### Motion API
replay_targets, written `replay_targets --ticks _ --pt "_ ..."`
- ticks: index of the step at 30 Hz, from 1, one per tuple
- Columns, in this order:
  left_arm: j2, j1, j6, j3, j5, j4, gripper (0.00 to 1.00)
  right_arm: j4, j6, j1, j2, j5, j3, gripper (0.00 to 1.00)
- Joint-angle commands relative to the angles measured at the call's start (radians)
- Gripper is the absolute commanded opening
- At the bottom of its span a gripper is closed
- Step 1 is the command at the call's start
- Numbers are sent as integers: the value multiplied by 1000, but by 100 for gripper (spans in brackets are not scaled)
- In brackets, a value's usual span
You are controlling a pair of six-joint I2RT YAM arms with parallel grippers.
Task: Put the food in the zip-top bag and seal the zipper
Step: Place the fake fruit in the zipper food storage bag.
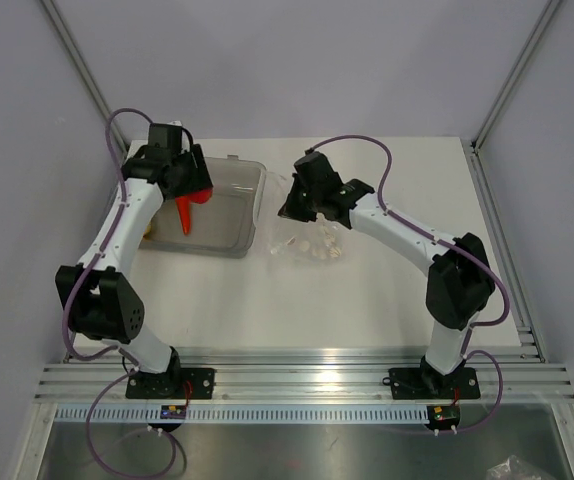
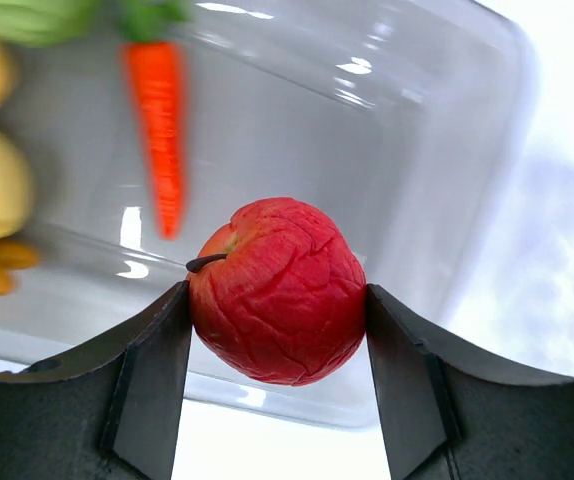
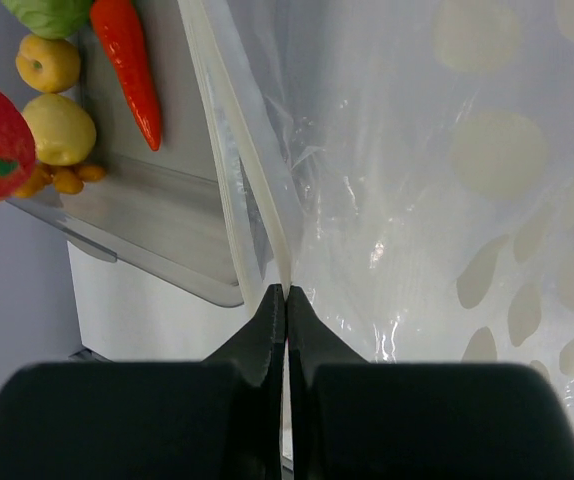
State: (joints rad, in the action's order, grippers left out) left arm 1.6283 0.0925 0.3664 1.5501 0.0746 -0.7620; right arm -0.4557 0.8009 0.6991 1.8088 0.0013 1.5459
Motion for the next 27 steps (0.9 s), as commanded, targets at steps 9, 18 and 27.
replay_targets --ticks 9,18,27 --pt "-110 177 57 -102 -404 144 49 -12 23 -6 84 3 163 0" --pt "-32 211 103 -99 -449 205 49 40 75 -4 60 -87 120 0" --pt "53 231 83 -59 -423 175 73 81 112 -3 3 -142 65 0"
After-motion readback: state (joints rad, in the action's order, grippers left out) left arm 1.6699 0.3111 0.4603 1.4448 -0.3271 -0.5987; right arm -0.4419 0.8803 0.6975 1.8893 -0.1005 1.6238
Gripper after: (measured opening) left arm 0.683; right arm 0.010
